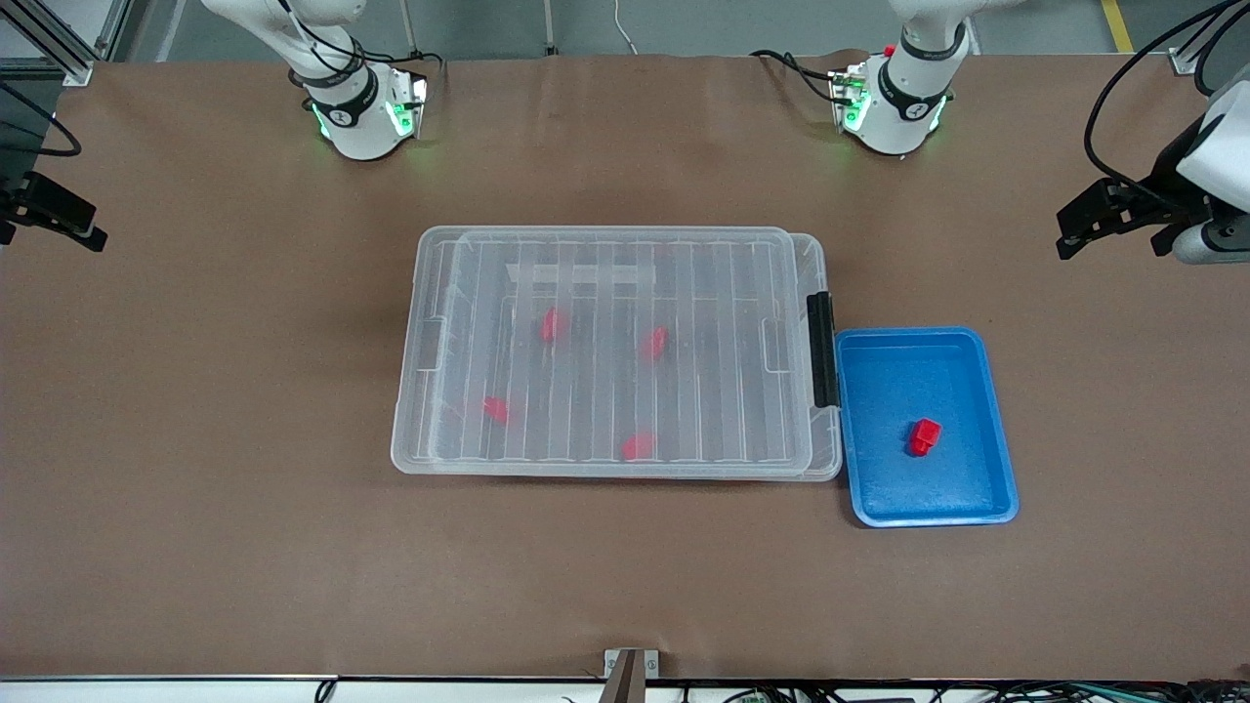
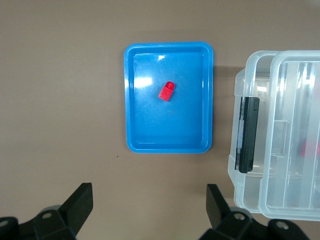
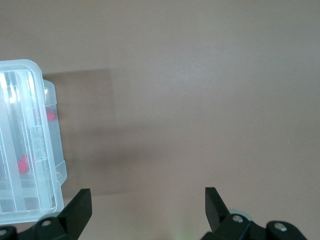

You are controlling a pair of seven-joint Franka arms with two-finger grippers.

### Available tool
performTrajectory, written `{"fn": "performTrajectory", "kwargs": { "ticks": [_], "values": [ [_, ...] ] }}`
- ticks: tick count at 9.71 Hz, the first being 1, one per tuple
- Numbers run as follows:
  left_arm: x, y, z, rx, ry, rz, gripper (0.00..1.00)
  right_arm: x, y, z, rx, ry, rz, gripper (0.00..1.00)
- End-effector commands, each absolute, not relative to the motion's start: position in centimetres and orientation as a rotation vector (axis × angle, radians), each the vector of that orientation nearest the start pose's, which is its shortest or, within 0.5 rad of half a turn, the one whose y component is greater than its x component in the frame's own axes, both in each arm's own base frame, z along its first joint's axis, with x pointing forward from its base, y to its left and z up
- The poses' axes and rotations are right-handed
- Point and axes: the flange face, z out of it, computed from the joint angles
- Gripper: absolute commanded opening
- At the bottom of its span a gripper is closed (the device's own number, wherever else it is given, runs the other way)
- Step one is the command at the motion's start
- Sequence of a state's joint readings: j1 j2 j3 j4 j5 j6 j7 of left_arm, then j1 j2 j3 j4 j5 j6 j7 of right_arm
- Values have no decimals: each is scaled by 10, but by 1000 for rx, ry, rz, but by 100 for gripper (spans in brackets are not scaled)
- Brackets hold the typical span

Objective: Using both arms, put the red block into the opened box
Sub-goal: 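Move the left gripper toward the blue tray while the right gripper approaches the box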

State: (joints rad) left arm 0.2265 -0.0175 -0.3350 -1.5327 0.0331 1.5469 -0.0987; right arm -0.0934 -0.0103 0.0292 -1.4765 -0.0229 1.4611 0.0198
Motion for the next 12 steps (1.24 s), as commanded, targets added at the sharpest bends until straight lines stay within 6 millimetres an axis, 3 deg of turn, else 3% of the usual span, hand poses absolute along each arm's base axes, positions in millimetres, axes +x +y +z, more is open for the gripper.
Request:
{"fn": "performTrajectory", "kwargs": {
  "ticks": [1,4,6,7,8,9,10,12],
  "values": [
    [545,-58,637,-3117,37,14,100,535,-35,667,-3169,126,-4,100],
    [553,-53,627,-3111,25,32,100,537,-25,665,-3170,73,8,100],
    [579,-46,591,-3140,-16,36,100,540,18,654,-3167,-18,35,100],
    [598,-43,566,-3149,-17,24,100,552,39,638,-3160,33,58,100],
    [616,-42,539,-3167,-21,12,100,563,66,619,-3157,49,54,100],
    [628,-42,513,-3180,-20,6,100,575,110,585,-3150,-9,84,100],
    [636,-40,482,-3188,-24,22,100,582,139,547,-3146,-60,116,100],
    [642,-36,422,-3158,8,38,100,586,175,469,-3126,-61,92,100]
  ]
}}
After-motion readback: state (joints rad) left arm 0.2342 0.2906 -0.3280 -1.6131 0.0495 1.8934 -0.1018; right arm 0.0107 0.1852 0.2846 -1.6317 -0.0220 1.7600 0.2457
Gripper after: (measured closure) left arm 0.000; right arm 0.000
